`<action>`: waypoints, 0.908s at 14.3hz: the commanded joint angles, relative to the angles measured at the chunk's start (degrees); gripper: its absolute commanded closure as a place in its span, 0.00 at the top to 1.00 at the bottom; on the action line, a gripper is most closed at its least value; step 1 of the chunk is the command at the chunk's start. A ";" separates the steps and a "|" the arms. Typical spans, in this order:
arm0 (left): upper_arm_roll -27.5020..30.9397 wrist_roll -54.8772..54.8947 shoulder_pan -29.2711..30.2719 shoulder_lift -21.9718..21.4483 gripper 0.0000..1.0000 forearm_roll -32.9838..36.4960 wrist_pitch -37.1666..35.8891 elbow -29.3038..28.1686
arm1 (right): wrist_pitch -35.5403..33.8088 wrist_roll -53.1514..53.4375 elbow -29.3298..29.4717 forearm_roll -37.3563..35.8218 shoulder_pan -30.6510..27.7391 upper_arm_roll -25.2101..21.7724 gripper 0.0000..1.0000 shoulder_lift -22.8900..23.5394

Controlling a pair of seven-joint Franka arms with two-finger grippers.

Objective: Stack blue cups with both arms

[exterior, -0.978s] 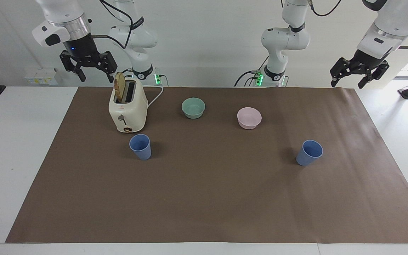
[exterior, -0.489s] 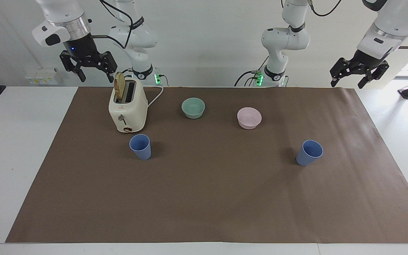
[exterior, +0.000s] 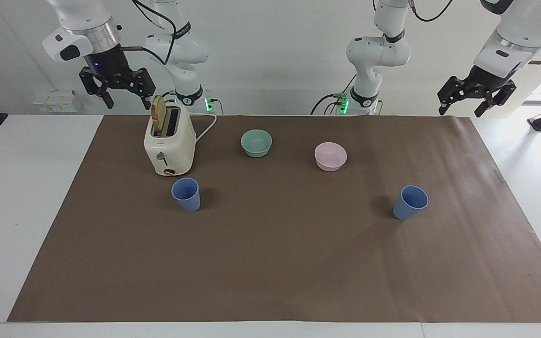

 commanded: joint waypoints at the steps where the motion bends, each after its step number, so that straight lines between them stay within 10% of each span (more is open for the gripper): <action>1: 0.02 0.25 0.24 -1.29 1.00 -0.39 0.62 -1.35 | 0.00 0.09 -0.39 1.03 -0.82 0.38 1.00 -0.38; 13: 0.11 2.88 0.32 -1.29 1.00 -0.48 3.08 -1.79 | 0.00 0.09 -0.39 1.12 -0.82 0.38 1.00 -0.38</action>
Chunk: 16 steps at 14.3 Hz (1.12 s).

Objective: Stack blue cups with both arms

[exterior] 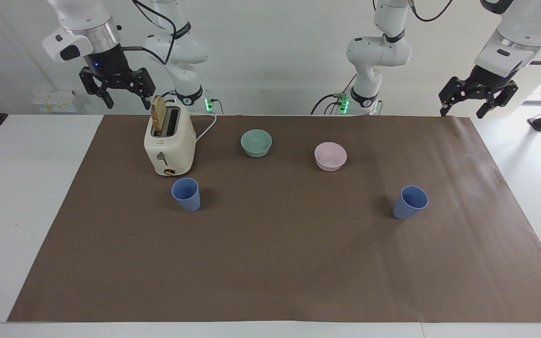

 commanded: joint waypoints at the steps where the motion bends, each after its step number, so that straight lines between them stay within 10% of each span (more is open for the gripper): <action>1: 0.11 1.67 0.32 -1.27 1.00 -0.48 1.49 -1.71 | 0.00 0.09 -0.39 1.03 -0.82 0.38 1.00 -0.38; 16: 0.11 1.58 1.29 -1.01 1.00 -0.48 13.60 -12.50 | 0.00 0.09 -0.39 1.03 -0.82 0.38 1.00 -0.38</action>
